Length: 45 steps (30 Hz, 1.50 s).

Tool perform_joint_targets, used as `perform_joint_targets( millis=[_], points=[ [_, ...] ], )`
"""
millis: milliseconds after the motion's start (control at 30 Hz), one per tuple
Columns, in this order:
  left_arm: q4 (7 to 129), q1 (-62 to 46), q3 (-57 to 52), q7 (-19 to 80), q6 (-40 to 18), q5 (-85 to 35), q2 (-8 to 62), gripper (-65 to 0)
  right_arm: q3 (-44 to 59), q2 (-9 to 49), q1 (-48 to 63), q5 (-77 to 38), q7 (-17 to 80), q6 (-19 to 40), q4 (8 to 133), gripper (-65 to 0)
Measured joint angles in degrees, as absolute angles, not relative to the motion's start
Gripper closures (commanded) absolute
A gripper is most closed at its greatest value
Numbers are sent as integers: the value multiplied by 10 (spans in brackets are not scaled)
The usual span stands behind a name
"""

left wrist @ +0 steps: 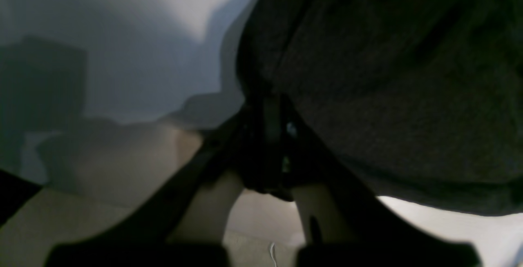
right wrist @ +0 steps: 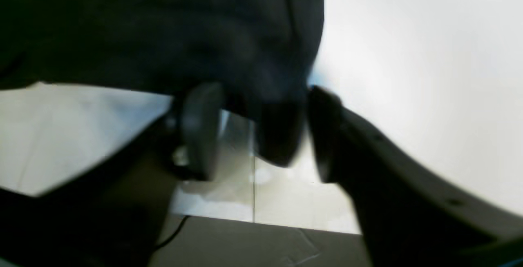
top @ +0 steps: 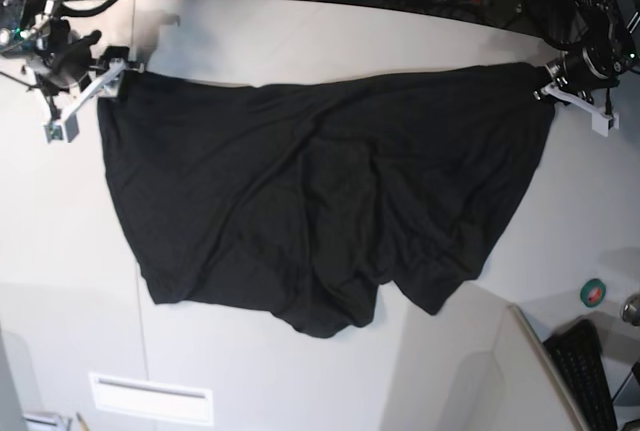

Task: Layout the t-shirt on the table in an organized manner, then fold the t-shirt properly
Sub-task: 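Lift the shirt with both grippers, shake it, and lay it down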

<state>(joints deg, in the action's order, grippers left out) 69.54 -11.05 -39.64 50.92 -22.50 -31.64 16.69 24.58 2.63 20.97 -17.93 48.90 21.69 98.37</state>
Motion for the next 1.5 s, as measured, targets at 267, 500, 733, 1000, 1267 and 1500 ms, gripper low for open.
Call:
perform_joint_targets(
  millis=[267, 500, 733, 1000, 1267, 1500],
  points=[
    [692, -113, -397, 508, -225, -316, 167, 0, 331, 50, 11, -175, 479, 232, 748, -360],
    [692, -123, -399, 508, -225, -315, 167, 0, 326, 73, -10, -178, 434, 244, 656, -360],
    [692, -121, -396, 508, -225, -317, 166, 0, 281, 70, 5, -189, 420, 290, 656, -221],
    [693, -121, -396, 508, -225, -316, 165, 0, 281, 69, 7, -187, 431, 290, 655, 0],
    [796, -150, -334, 510, -160, -318, 165, 0, 386, 46, 83, -171, 525, 289, 815, 0],
    [795, -73, -290, 518, -154, -314, 170, 0, 404, 28, 92, -178, 563, 291, 939, 0]
  ],
)
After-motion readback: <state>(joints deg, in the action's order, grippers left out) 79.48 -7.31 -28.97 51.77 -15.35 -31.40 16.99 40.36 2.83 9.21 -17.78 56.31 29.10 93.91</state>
